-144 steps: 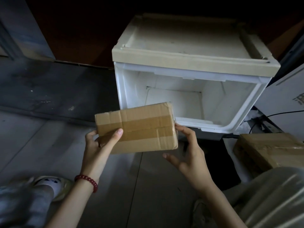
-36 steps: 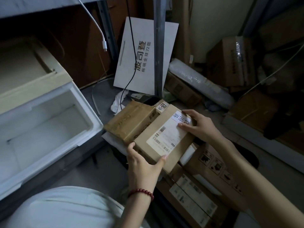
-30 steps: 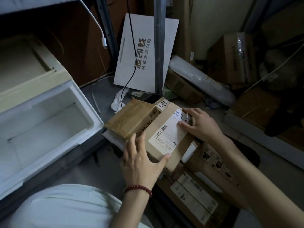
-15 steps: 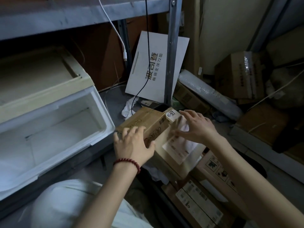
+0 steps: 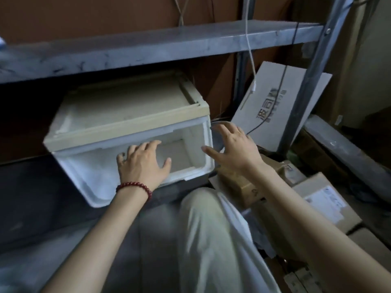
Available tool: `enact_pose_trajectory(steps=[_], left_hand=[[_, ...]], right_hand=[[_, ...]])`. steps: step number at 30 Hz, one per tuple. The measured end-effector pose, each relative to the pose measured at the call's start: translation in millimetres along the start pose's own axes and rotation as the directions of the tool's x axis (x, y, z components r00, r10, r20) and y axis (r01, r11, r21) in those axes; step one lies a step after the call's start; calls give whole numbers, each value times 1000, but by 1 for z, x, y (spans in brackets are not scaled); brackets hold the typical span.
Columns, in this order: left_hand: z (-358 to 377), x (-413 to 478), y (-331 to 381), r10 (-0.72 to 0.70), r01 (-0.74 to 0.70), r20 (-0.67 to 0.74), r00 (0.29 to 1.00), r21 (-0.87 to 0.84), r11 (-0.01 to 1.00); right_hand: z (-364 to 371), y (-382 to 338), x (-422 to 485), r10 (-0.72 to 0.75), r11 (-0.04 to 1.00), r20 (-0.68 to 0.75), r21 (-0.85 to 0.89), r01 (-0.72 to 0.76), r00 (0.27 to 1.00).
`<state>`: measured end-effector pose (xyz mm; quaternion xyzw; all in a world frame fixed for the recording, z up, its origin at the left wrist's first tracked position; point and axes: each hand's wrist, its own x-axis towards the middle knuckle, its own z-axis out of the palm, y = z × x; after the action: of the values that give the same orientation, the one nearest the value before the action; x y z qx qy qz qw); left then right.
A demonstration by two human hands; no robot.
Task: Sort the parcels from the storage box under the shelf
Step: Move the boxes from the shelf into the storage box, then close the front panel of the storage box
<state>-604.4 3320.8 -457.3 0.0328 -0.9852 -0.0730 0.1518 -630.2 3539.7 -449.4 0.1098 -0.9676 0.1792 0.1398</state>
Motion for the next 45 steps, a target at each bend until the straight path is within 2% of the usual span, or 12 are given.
enact_pose_trajectory(steps=[3,8,14,18,21,23,26,35,45], left_hand=[[-5,0,-37,-34,35,-33,999,39,999],[-6,-3,-88,16,-2,-120,993,117,993],[15,-5,-129,33,-17,-90,995,167,986],[11,26,-128,108,-81,-176,978,157,984],[20,36,-129,87,-69,-136,987,136,988],[28,40,-130,80,-62,-118,990,149,987],[29,46,-131,92,-67,-172,981,145,987],[29,50,-132,91,-69,-203,975,112,991],[31,47,-120,87,-68,-228,970,88,994]], right_hand=[[19,-43,19,-119,992,-1,37,119,993],[58,-85,42,-262,965,-38,-5,262,964],[109,-94,45,-180,982,-56,-70,176,982],[124,-117,53,-230,972,-140,-88,220,963],[133,-128,62,-217,975,-129,-77,209,968],[135,-131,68,-202,979,-172,-64,193,964],[132,-132,79,-201,980,-243,-55,193,949],[122,-123,91,-218,974,-317,-16,224,923],[114,-111,75,-299,954,-230,-67,292,926]])
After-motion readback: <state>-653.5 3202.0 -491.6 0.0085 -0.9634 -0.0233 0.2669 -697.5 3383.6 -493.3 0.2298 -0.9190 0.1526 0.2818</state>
